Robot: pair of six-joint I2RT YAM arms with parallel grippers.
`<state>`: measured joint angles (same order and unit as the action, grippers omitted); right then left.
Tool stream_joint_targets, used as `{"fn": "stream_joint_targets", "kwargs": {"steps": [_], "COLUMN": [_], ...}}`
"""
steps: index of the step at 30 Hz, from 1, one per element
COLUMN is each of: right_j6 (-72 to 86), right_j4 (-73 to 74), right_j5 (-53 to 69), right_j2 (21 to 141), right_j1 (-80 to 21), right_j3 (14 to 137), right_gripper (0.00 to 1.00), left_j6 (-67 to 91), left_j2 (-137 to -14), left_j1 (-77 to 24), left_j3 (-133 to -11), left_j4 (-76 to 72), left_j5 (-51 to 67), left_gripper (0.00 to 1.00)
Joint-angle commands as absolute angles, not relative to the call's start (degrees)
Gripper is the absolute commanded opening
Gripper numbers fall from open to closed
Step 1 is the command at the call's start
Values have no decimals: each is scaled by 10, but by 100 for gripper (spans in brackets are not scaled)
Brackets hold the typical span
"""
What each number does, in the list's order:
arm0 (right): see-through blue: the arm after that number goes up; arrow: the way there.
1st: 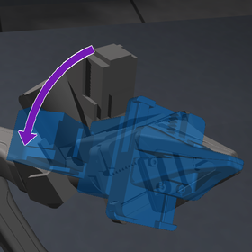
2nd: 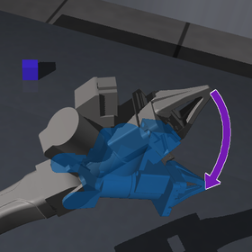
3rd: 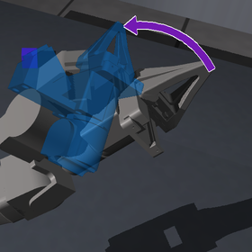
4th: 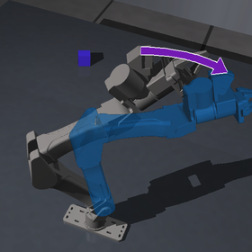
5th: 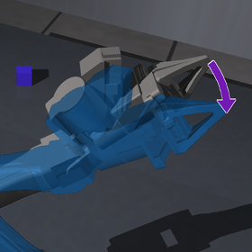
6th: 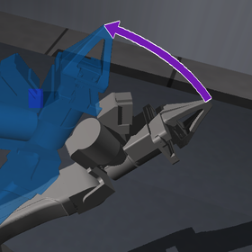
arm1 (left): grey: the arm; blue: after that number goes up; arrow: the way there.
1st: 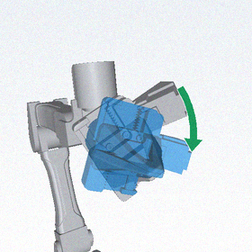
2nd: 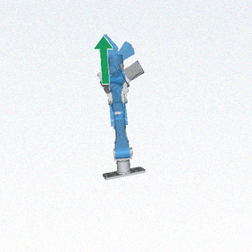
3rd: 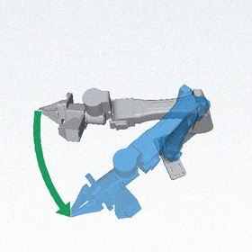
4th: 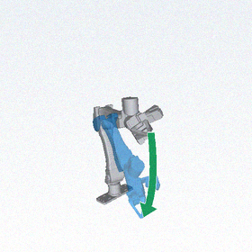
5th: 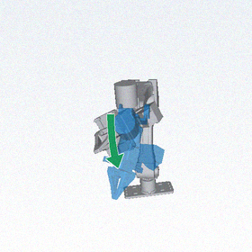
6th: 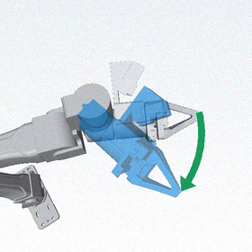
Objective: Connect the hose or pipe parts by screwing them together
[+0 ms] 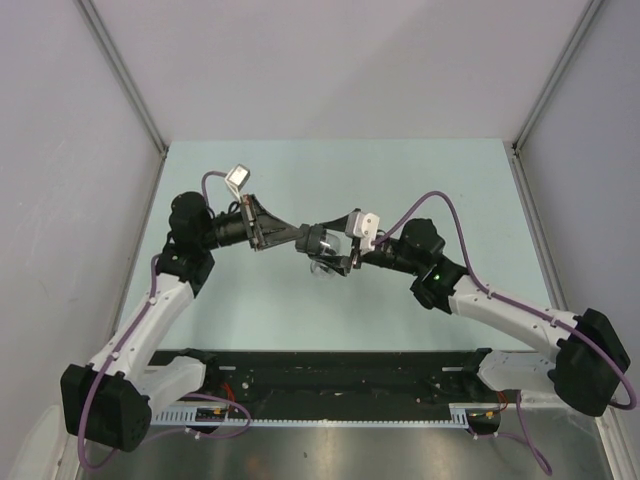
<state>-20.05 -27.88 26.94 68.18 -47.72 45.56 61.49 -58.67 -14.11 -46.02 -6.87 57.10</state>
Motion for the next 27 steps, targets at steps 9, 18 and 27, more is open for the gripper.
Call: {"fn": "stream_joint_targets", "kwargs": {"steps": [9, 18, 27], "right_j6": [16, 181, 332], "right_j4": [-482, -556, -583], "right_j5": [317, 363, 422], "right_j2": [697, 710, 719], "right_j1": [-427, -381, -347], "right_j3": [454, 455, 454], "right_gripper": [0, 0, 0], "left_j6": [474, 331, 33], "left_j2": [-553, -562, -484], "left_j1": [-160, -213, -348], "left_j3": [-434, -400, -355], "left_j4": [-184, -189, -215], "left_j5": [567, 514, 421], "left_gripper": [1, 1, 0]}}
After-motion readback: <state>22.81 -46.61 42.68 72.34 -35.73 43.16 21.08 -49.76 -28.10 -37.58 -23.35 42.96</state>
